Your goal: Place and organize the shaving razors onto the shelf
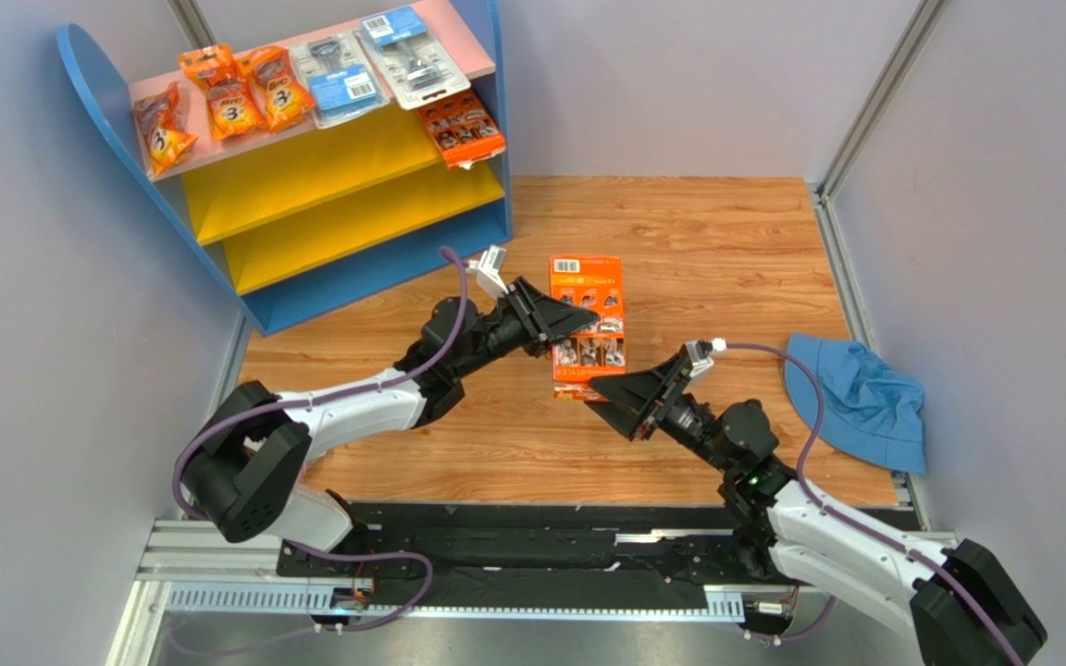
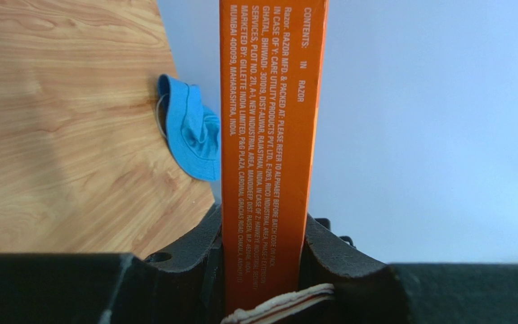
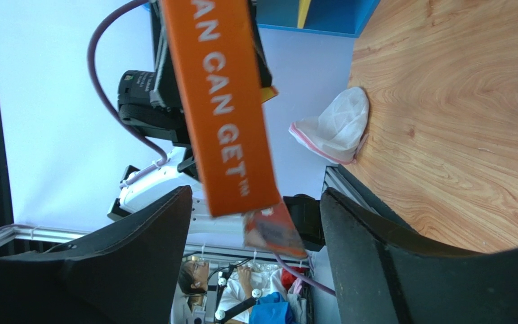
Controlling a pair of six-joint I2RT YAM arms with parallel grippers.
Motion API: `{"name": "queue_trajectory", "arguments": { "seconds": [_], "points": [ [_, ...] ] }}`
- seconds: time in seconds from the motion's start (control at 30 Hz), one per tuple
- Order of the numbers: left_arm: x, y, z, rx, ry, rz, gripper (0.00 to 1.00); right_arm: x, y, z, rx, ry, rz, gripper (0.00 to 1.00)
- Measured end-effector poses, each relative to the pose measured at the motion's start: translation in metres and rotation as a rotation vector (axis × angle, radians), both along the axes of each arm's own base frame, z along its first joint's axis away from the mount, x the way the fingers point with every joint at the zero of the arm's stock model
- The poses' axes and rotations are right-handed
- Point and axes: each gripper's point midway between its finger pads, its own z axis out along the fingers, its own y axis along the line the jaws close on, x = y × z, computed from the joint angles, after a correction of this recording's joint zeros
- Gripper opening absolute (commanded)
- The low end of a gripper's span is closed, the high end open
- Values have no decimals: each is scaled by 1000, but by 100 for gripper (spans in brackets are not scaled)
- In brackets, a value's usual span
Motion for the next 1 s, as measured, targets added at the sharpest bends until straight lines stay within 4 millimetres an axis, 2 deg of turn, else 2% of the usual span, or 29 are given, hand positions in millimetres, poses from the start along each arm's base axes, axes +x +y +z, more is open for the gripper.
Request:
{"name": "queue_trajectory", "arguments": {
  "seconds": [0.17,0.27,0.37,0.4,0.47,0.5,0.6,0.63,0.7,0.73,0.93,1.0],
  "points": [
    [-7,-4,3,-7,-10,-48,0,6,5,1,-10,5,1,69],
    [-12,-6,3,-4,-14,-76,0,6,4,5,-1,-11,-3,65],
    [-18,-8,0,-2,-13,-99,0,5,3,11,1,-34,-8,51],
    [-20,-8,-2,2,-8,-104,0,5,3,14,3,-43,-10,38],
    [-22,-8,-6,-1,7,-107,0,5,3,15,-7,-50,-11,26],
    [-23,-8,-5,-7,4,-112,0,5,3,11,-17,-39,-11,15],
    [-23,-6,-5,-19,19,-112,0,4,4,15,-14,-50,-3,0],
    [-23,-6,-4,-22,14,-109,1,4,5,16,-17,-51,-2,0],
    [-23,-5,-3,-23,11,-108,9,4,5,16,-19,-49,-1,0],
    [-23,-5,-3,-19,10,-108,20,4,5,15,-22,-46,-2,0],
    [-35,-1,-6,17,3,-117,56,-8,-1,17,-40,-40,9,0],
    [-39,3,-11,51,-12,-119,62,-9,-7,16,-52,-42,-8,0]
  ]
}}
